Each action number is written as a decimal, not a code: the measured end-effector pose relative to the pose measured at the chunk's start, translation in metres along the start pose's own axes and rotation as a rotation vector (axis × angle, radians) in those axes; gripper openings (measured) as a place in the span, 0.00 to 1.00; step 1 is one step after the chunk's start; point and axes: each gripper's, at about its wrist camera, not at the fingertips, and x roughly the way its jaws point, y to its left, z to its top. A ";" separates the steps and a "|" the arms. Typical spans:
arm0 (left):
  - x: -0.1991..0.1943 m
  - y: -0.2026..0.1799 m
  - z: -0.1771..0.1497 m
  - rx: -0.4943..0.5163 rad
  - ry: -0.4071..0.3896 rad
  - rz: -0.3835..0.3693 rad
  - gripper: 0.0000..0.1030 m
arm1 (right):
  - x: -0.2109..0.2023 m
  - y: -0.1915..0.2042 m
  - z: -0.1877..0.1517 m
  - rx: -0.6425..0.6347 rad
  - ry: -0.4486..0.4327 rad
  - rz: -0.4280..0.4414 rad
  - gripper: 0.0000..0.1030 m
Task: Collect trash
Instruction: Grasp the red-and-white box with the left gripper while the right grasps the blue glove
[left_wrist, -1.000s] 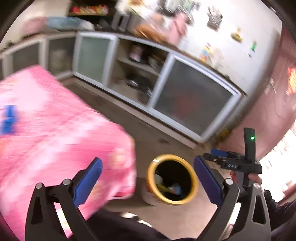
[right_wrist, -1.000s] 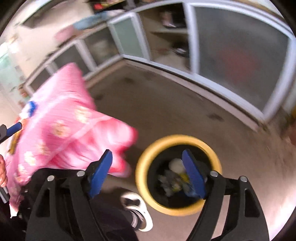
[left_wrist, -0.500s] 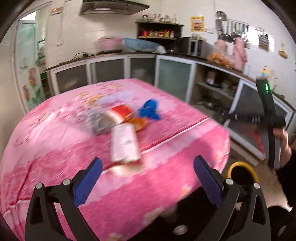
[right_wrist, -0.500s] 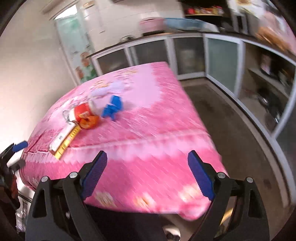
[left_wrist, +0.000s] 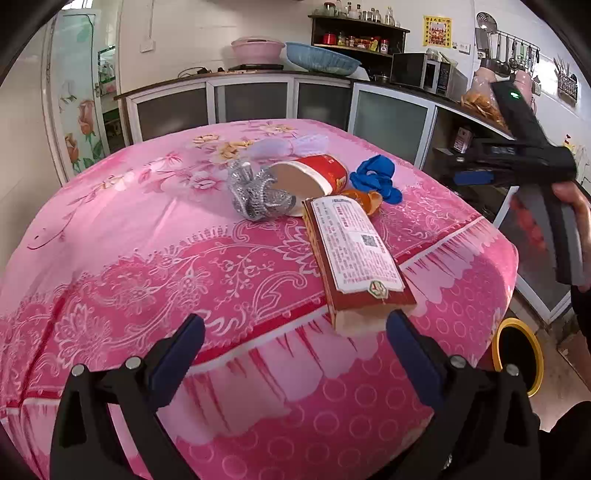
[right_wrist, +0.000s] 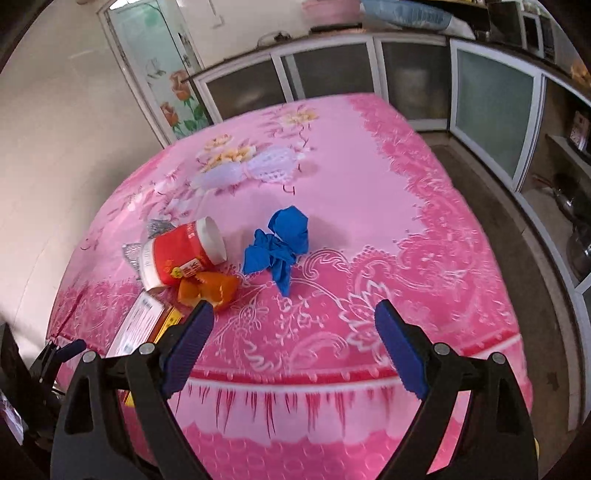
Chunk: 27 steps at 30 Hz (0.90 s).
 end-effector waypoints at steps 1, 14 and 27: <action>0.003 0.000 0.001 0.004 0.003 -0.002 0.92 | 0.007 0.001 0.003 0.000 0.013 0.003 0.82; 0.050 0.003 0.024 -0.071 0.129 -0.088 0.92 | 0.088 -0.005 0.045 0.111 0.121 0.045 0.79; 0.068 -0.011 0.038 -0.082 0.169 -0.132 0.12 | 0.094 0.004 0.044 0.052 0.131 -0.002 0.14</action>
